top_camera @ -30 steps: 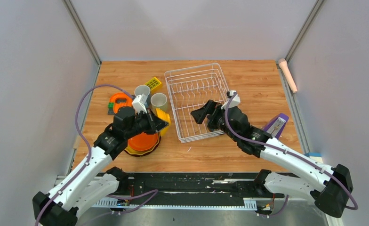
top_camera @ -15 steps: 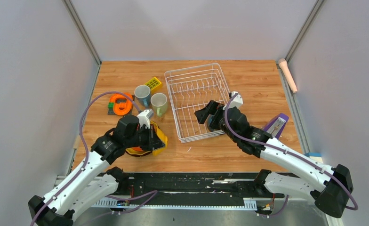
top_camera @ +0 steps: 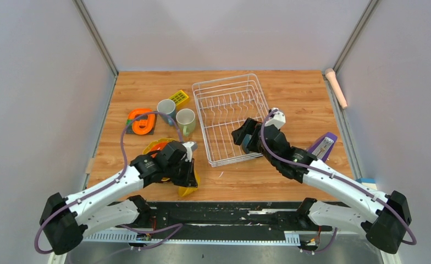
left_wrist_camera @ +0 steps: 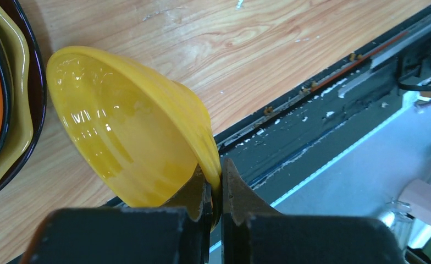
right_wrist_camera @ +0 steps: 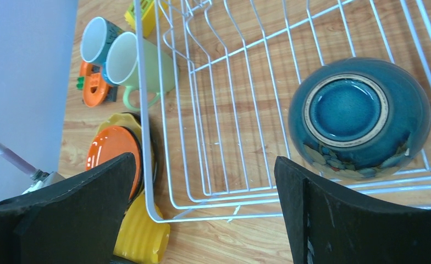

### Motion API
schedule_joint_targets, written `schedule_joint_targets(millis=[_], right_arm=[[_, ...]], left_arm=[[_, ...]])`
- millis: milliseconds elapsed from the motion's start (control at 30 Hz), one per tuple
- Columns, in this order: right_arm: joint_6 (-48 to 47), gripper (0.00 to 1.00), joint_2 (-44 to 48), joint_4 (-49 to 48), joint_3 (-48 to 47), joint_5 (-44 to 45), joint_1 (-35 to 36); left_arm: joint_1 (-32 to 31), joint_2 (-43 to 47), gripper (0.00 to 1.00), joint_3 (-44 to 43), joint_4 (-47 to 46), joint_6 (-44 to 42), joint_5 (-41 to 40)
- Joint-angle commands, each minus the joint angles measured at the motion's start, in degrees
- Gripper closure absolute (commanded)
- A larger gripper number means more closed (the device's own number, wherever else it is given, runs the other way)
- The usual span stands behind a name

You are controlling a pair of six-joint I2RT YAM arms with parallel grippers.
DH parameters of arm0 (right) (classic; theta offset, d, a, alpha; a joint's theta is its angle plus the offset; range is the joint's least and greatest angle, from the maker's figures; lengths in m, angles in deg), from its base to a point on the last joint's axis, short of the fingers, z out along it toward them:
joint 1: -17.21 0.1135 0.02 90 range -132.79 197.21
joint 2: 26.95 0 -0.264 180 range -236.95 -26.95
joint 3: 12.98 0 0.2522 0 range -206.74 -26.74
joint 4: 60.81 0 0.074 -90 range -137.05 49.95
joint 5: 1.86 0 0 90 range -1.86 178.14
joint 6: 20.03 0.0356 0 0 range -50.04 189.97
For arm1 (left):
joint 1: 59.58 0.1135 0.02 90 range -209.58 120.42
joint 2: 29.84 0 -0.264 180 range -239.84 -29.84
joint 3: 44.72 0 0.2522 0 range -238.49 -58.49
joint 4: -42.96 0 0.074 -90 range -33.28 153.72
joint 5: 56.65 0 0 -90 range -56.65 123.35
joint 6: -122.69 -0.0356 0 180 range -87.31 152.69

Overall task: Unload the mixed dishes from the dish rack
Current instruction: Place the bowl at the center of the board.

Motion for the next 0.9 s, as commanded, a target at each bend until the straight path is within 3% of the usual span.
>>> schedule_joint_targets(millis=[0,167,300,433,800,867], right_arm=[[0.7,0.0,-1.3,1.9,-2.4,0.7,-0.7],[1.0,0.0,-2.3,2.3,-2.2,0.3,-1.9],[0.5,0.0,-3.4,2.3,-2.7,-0.3,-2.7],[-0.8,0.0,-5.1,2.9,-3.5,-2.0,-3.4],[-4.7,0.0,-8.6,3.5,-4.9,-5.0,-4.6],[-6.7,0.0,-10.0,3.5,-6.3,-5.5,-4.7]], left_arm=[[-3.2,-3.3,1.0,-4.7,-1.1,0.9,-7.8],[-7.1,-7.7,0.99,-6.2,-3.1,2.5,-10.9],[-7.9,-12.0,0.9,-6.7,-5.2,3.1,-10.9],[-8.9,-14.6,0.69,-6.8,-7.8,3.2,-10.1],[-9.1,-15.0,0.32,-6.8,-9.8,2.3,-8.0],[-9.1,-14.9,0.2,-6.8,-10.4,2.2,-7.5]])
